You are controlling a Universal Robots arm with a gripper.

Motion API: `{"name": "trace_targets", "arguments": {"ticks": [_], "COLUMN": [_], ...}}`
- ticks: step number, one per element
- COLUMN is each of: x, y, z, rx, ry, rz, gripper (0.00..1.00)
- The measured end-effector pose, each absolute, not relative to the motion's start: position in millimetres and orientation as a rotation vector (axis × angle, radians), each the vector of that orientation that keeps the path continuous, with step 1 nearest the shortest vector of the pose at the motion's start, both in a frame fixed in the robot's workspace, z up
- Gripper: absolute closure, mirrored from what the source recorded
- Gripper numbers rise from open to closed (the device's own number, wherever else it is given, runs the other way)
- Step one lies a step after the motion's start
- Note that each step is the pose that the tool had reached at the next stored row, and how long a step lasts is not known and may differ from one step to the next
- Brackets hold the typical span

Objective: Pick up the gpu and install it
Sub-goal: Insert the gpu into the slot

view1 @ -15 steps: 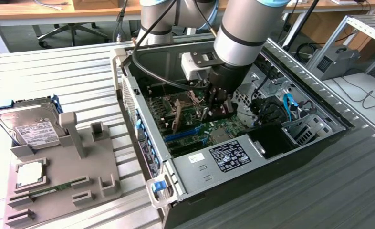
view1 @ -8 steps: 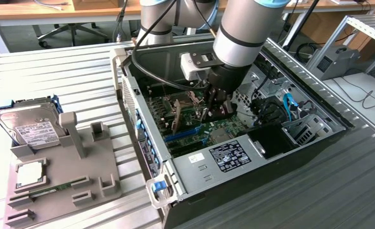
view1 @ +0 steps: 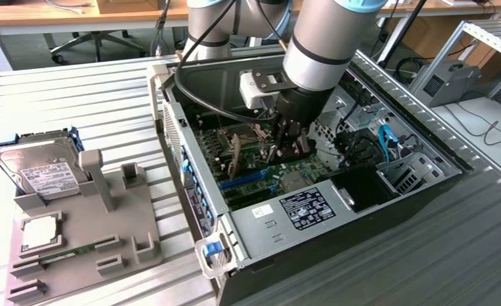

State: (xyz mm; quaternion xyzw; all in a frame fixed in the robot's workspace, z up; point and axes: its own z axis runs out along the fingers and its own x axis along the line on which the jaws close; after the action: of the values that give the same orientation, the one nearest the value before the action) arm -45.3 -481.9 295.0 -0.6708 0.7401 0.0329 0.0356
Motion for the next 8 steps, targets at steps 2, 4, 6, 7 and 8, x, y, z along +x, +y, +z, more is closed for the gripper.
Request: {"name": "trace_targets", "arguments": {"ticks": [2, 4, 6, 7, 8], "x": [-45.7, -46.1, -46.7, -47.2, -47.6], "y": [-482.0, -482.0, -482.0, -482.1, -482.1], "z": [294.6, 294.3, 293.7, 293.4, 293.3], "rx": [-2.061, -2.061, -2.061, -2.061, -2.061], "ry": [2.274, 2.274, 2.274, 2.274, 2.274], "rz": [0.101, 0.101, 0.101, 0.101, 0.101], "gripper": [0.72, 0.72, 0.72, 0.72, 0.72]}}
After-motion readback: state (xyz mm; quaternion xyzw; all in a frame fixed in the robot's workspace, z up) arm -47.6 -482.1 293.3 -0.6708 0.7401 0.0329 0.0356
